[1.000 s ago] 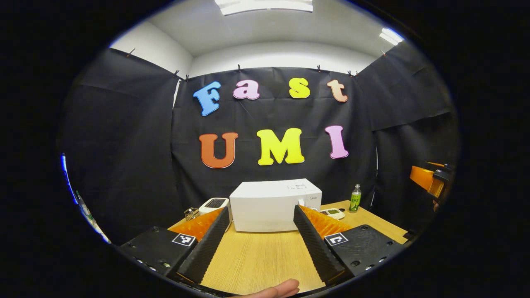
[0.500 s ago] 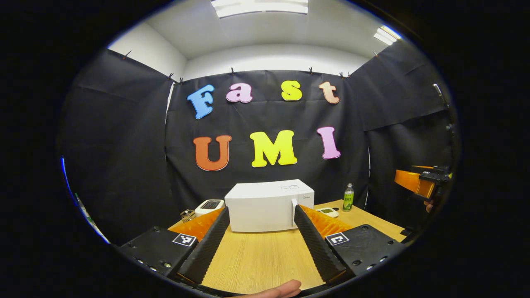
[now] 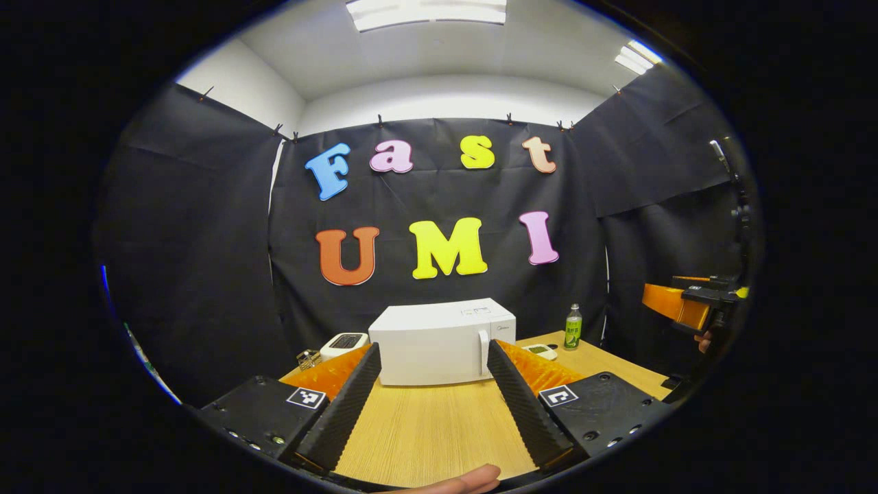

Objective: Open the microwave oven with the left hand, put the food in, and close the microwave oven.

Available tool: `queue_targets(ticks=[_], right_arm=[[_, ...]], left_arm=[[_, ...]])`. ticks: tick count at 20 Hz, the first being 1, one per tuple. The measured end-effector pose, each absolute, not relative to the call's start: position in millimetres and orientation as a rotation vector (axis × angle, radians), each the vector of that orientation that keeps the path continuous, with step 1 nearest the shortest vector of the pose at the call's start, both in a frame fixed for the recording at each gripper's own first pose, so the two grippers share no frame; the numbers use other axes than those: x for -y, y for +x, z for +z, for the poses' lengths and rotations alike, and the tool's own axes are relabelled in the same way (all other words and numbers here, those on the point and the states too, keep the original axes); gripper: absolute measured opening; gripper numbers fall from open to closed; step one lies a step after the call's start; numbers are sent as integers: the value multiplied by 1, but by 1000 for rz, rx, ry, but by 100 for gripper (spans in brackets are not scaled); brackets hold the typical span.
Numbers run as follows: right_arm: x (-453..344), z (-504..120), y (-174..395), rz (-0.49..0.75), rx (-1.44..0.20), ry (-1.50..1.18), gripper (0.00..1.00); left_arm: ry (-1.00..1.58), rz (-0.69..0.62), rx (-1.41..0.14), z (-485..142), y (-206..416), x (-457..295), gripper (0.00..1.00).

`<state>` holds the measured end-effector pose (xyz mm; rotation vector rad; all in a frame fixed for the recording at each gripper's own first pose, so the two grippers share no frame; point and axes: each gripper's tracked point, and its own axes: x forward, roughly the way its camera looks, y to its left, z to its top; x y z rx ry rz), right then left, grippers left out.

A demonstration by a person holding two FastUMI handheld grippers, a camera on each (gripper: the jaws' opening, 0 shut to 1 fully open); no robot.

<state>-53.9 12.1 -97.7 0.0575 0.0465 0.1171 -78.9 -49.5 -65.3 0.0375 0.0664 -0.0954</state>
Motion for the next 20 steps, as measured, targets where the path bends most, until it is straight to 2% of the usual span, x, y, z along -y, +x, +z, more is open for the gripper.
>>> queue_targets(ticks=[20], right_arm=[[-23, -116, -49, 137, -81, 70, 98]], left_arm=[[13, -48, -81, -71, -76, 30, 96]])
